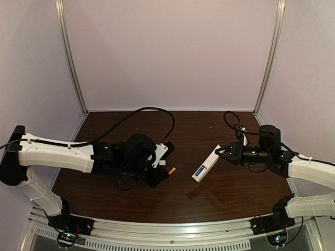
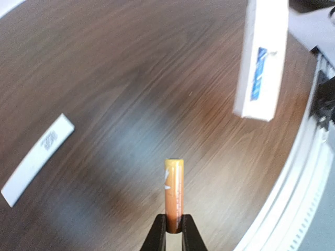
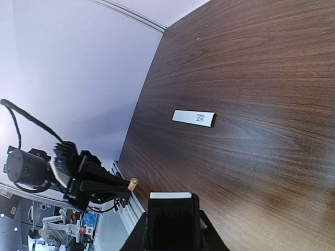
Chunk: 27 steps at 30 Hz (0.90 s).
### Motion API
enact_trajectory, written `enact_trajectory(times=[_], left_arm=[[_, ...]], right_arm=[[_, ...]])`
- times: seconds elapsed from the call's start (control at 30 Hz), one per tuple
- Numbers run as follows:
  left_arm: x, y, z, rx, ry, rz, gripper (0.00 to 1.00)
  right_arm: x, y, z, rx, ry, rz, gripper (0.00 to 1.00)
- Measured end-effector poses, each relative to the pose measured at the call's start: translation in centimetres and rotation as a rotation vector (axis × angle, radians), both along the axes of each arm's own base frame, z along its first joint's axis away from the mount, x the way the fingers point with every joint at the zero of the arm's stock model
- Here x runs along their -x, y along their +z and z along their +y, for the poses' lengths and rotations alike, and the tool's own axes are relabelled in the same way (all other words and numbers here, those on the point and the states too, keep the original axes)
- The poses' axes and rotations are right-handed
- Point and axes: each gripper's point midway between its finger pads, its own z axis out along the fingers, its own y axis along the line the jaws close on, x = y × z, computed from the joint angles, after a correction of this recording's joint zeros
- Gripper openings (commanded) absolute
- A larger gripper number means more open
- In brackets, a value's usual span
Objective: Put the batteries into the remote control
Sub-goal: Pick up the battery from the center of the board, then place the battery in the battery compartment.
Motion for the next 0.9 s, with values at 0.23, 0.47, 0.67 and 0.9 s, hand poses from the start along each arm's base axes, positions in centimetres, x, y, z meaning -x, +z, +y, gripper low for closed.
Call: enact_trajectory(times=[0.23, 0.47, 0.67, 0.9], left_arm=[[0.1, 7.3, -3.6, 0.156, -0.060, -0.047, 0.00], [0.6, 7.9, -4.5, 0.157, -0.095, -0.014, 0.00], [1.0, 7.2, -4.7, 0.127, -0.114, 0.019, 0.00], [1.1, 7.4, -5.1, 0.116, -0.125, 0.037, 0.00]], right_arm=[[-0.2, 1.1, 0.2, -0.067, -0.018, -0.017, 0.00], [-0.1, 1.5, 0.6, -0.102, -0.019, -0.026, 0.00], [0.1, 1.9, 1.0, -0.112, -0.013, -0.040, 0.00], [0.2, 1.9, 1.9, -0.122, -0.007, -0.039, 0.00]])
